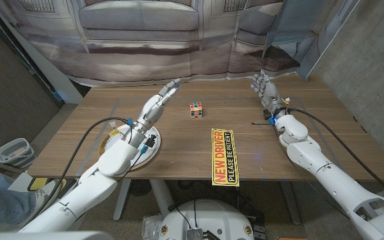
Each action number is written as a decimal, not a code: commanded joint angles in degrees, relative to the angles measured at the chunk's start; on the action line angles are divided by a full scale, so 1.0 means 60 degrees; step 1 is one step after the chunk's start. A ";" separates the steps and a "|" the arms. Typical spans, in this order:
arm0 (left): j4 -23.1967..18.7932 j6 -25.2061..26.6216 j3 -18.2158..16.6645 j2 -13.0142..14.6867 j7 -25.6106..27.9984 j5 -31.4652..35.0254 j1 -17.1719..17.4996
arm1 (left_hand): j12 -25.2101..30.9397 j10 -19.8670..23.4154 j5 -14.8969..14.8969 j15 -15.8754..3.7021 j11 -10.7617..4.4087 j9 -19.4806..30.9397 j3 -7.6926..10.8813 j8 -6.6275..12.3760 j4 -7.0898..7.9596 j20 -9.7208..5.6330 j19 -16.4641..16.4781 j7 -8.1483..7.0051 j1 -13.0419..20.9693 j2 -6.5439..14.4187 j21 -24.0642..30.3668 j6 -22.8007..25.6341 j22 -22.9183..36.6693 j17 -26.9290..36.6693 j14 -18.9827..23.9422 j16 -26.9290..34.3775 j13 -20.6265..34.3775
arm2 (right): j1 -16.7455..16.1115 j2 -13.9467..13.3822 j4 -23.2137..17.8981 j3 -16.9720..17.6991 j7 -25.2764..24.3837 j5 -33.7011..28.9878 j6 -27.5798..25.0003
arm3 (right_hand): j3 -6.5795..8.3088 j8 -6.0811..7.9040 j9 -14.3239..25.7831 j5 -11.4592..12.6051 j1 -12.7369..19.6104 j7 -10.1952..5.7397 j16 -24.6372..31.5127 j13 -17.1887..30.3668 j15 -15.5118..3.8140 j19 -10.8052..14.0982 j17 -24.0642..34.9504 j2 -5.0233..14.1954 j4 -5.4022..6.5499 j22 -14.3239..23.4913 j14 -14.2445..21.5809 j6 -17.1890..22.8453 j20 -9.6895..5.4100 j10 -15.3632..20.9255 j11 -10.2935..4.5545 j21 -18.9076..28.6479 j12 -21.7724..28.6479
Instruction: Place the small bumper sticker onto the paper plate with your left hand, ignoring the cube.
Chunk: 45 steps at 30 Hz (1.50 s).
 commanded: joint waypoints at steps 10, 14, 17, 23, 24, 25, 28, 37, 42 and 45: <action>-0.0014 -0.0485 -0.0051 0.0002 0.0097 0.0599 0.0192 | 0.0055 0.0153 0.0079 -0.0021 0.0004 0.0029 0.0025 0.0079 -0.0127 -0.0161 0.0115 0.0008 0.0209 -0.0002 -0.0022 0.0203 0.0024 0.0031 0.0126 0.0019 0.0029 | 0.0077 0.0111 0.0100 -0.0015 -0.0077 -0.0074 0.0133 | 0.0023 0.0012 0.0053 0.0043 0.0118 -0.0018 -0.0032 0.0022 0.0052 0.0078 0.0046 0.0040 -0.0085 0.0019 0.0028 0.0069 -0.0242 0.0073 0.0015 -0.0078 -0.0052; -0.0160 -0.0361 -0.0099 0.0126 0.0091 0.0795 0.0257 | 0.0053 0.0173 0.0086 -0.0034 -0.0033 0.0029 0.0020 0.0083 -0.0147 -0.0177 0.0150 0.0018 0.0239 -0.0007 -0.0018 0.0237 0.0024 0.0031 0.0155 0.0022 0.0029 | 0.0070 0.0126 0.0070 -0.0009 -0.0128 -0.0070 0.0109 | 0.0020 0.0014 0.0054 0.0042 0.0126 -0.0019 -0.0034 0.0023 0.0047 0.0082 0.0047 0.0045 -0.0093 0.0020 0.0033 0.0079 -0.0243 0.0072 0.0013 -0.0094 -0.0057; -0.0289 -0.0220 -0.0127 0.0184 0.0133 0.0931 0.0315 | 0.0046 0.0166 0.0090 -0.0044 -0.0050 0.0029 0.0017 0.0077 -0.0157 -0.0182 0.0153 0.0013 0.0252 -0.0011 -0.0022 0.0235 0.0023 0.0031 0.0155 0.0017 0.0029 | 0.0066 0.0132 0.0048 -0.0003 -0.0145 -0.0059 0.0094 | 0.0018 0.0015 0.0054 0.0042 0.0132 -0.0022 -0.0035 0.0023 0.0041 0.0087 0.0047 0.0048 -0.0099 0.0020 0.0037 0.0085 -0.0246 0.0088 0.0022 -0.0103 -0.0054; -0.0434 -0.0165 -0.0205 0.0277 0.0210 0.1211 0.0404 | 0.0035 0.0165 0.0100 -0.0055 -0.0058 0.0029 0.0010 0.0070 -0.0180 -0.0178 0.0155 0.0012 0.0285 -0.0020 -0.0032 0.0246 0.0023 0.0032 0.0148 0.0006 0.0029 | 0.0095 0.0151 0.0072 -0.0011 -0.0142 -0.0075 0.0118 | 0.0015 0.0019 0.0054 0.0041 0.0138 -0.0028 -0.0031 0.0023 0.0044 0.0096 0.0048 0.0053 -0.0106 0.0021 0.0058 0.0099 -0.0249 0.0103 0.0018 -0.0116 -0.0052; -0.0468 -0.0132 -0.0217 0.0307 0.0217 0.1267 0.0418 | 0.0035 0.0171 0.0102 -0.0055 -0.0060 0.0029 0.0008 0.0071 -0.0185 -0.0177 0.0154 0.0022 0.0292 -0.0022 -0.0034 0.0253 0.0023 0.0032 0.0150 0.0005 0.0029 | 0.0110 0.0146 0.0101 -0.0023 -0.0105 -0.0093 0.0148 | 0.0014 0.0019 0.0054 0.0041 0.0139 -0.0030 -0.0031 0.0023 0.0039 0.0098 0.0048 0.0053 -0.0107 0.0021 0.0058 0.0101 -0.0249 0.0100 0.0018 -0.0117 -0.0054; -0.0437 -0.0204 -0.0191 0.0304 0.0176 0.1211 0.0404 | 0.0040 0.0190 0.0104 -0.0056 -0.0081 0.0029 0.0007 0.0071 -0.0190 -0.0176 0.0155 0.0024 0.0300 -0.0024 -0.0036 0.0259 0.0023 0.0032 0.0154 0.0004 0.0029 | 0.0116 0.0151 0.0107 -0.0027 -0.0105 -0.0098 0.0151 | 0.0014 0.0018 0.0054 0.0041 0.0140 -0.0029 -0.0032 0.0023 0.0036 0.0098 0.0048 0.0053 -0.0107 0.0021 0.0056 0.0099 -0.0250 0.0102 0.0017 -0.0119 -0.0054; -0.0563 -0.0139 -0.0228 0.0367 0.0217 0.1380 0.0470 | 0.0034 0.0191 0.0110 -0.0060 -0.0089 0.0029 0.0003 0.0074 -0.0205 -0.0180 0.0155 0.0011 0.0322 -0.0030 -0.0042 0.0286 0.0023 0.0032 0.0157 0.0000 0.0029 | 0.0116 0.0167 0.0096 -0.0022 -0.0117 -0.0073 0.0134 | 0.0011 0.0019 0.0054 0.0040 0.0141 -0.0031 -0.0033 0.0024 0.0035 0.0103 0.0049 0.0056 -0.0111 0.0022 0.0061 0.0103 -0.0249 0.0097 0.0017 -0.0127 -0.0058; -0.0772 -0.0049 -0.0257 0.0413 0.0345 0.1736 0.0556 | 0.0034 0.0236 0.0128 -0.0095 -0.0110 0.0028 -0.0008 0.0077 -0.0244 -0.0187 0.0155 -0.0021 0.0378 -0.0044 -0.0058 0.0341 0.0022 0.0031 0.0195 0.0002 0.0029 | 0.0126 0.0159 0.0119 -0.0032 -0.0079 -0.0098 0.0180 | 0.0002 0.0016 0.0055 0.0037 0.0146 -0.0028 -0.0033 0.0024 0.0037 0.0115 0.0052 0.0064 -0.0120 0.0023 0.0074 0.0107 -0.0245 0.0113 0.0020 -0.0152 -0.0059; -0.0928 0.0056 -0.0245 0.0470 0.0353 0.1899 0.0588 | 0.0028 0.0246 0.0139 -0.0099 -0.0132 0.0028 -0.0013 0.0084 -0.0267 -0.0188 0.0159 -0.0040 0.0412 -0.0051 -0.0065 0.0385 0.0022 0.0031 0.0222 0.0005 0.0029 | 0.0091 0.0148 0.0085 -0.0015 -0.0087 -0.0084 0.0193 | -0.0001 0.0017 0.0055 0.0036 0.0147 -0.0030 -0.0035 0.0024 0.0041 0.0119 0.0052 0.0066 -0.0122 0.0024 0.0074 0.0112 -0.0243 0.0106 0.0020 -0.0160 -0.0065; -0.1030 0.0140 -0.0252 0.0495 0.0388 0.2022 0.0619 | 0.0029 0.0258 0.0144 -0.0107 -0.0130 0.0028 -0.0016 0.0078 -0.0277 -0.0190 0.0165 -0.0044 0.0427 -0.0054 -0.0067 0.0383 0.0022 0.0031 0.0232 0.0005 0.0029 | 0.0061 0.0146 0.0068 0.0004 -0.0104 -0.0063 0.0194 | -0.0003 0.0013 0.0055 0.0035 0.0147 -0.0029 -0.0036 0.0025 0.0041 0.0121 0.0053 0.0068 -0.0124 0.0024 0.0075 0.0104 -0.0243 0.0116 0.0021 -0.0166 -0.0062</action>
